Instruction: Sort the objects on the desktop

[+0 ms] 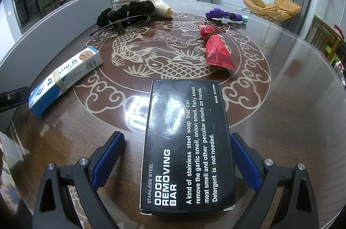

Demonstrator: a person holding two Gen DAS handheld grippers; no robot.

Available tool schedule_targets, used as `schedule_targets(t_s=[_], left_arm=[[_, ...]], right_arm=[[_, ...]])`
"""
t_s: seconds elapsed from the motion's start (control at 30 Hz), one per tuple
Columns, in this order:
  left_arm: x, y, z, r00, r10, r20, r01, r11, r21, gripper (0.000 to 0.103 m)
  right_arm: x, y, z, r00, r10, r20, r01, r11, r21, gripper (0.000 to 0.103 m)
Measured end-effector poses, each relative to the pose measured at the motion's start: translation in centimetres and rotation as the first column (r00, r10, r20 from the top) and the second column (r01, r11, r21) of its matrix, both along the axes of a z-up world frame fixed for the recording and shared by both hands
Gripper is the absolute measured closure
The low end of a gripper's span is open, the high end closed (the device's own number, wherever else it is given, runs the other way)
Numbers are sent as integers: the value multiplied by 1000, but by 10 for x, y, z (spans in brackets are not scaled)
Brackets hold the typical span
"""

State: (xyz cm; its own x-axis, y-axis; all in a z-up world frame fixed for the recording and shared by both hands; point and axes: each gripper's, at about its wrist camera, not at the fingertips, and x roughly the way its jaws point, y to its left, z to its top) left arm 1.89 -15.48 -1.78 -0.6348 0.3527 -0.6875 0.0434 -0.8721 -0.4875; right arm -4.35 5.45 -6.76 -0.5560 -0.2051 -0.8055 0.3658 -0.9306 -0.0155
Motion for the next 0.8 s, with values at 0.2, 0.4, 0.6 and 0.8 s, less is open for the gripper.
schedule_targets(t_s=[0.2, 0.4, 0.6, 0.8], left_arm=[[0, 17, 7, 999, -40, -17, 38, 995, -95, 53], [4, 26, 8, 998, -58, -29, 53, 988, -142, 53], [14, 24, 11, 991, -116, -65, 105, 982, -160, 51], [17, 26, 21, 976, -185, -110, 163, 969, -186, 36]], right_arm=[[0, 0, 0, 1000, 1, 0, -1, 1000, -1, 6], [-1, 0, 0, 1000, -1, 2, 1, 1000, 0, 6], [-1, 0, -1, 1000, -1, 2, 1, 1000, 0, 6], [-1, 0, 0, 1000, 1, 2, -1, 1000, -3, 5]])
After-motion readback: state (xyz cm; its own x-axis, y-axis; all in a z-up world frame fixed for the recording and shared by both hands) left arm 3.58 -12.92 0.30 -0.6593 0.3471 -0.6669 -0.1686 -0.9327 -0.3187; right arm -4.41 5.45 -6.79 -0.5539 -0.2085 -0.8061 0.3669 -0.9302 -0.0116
